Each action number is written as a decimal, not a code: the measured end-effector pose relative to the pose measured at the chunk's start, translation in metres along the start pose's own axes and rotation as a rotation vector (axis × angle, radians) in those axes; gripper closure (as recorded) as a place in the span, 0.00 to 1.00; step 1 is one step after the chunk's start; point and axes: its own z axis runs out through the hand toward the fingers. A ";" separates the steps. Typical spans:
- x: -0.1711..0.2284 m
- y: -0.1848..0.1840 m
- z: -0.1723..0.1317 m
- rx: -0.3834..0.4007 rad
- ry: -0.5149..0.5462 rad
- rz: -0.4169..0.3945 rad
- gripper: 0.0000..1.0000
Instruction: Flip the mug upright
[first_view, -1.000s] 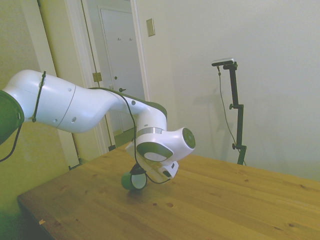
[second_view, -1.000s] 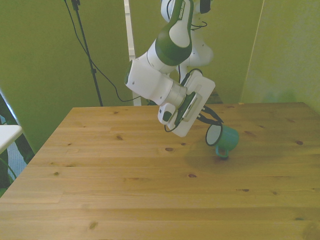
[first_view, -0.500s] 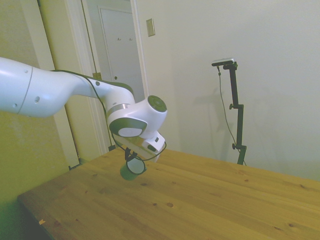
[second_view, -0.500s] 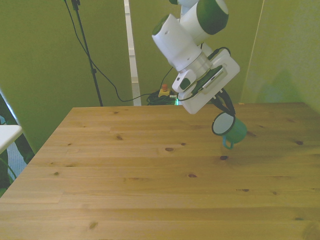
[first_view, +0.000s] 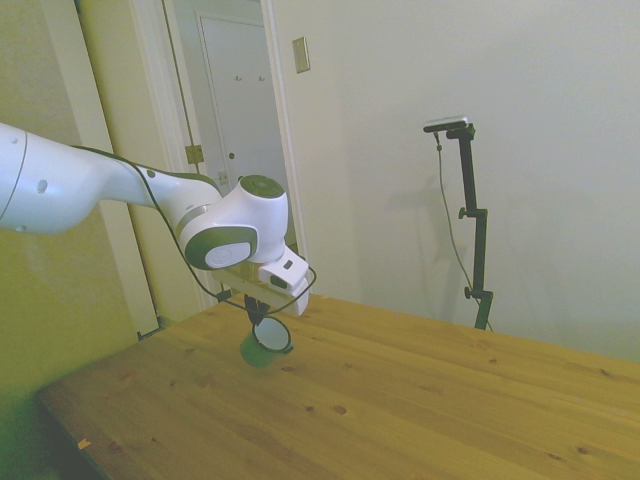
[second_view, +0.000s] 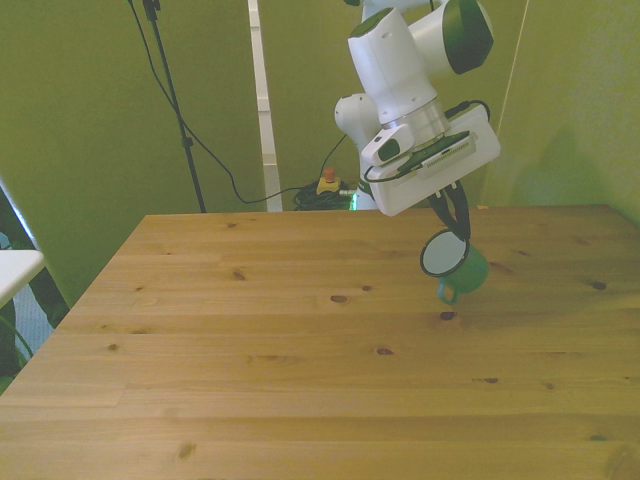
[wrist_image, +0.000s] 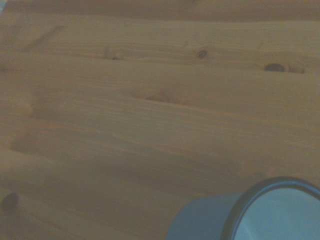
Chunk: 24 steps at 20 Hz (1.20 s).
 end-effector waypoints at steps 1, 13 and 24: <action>-0.001 -0.002 0.002 -0.015 0.026 0.006 1.00; -0.028 -0.039 0.026 -0.273 0.324 0.062 1.00; -0.005 -0.047 0.056 -0.466 0.403 0.109 1.00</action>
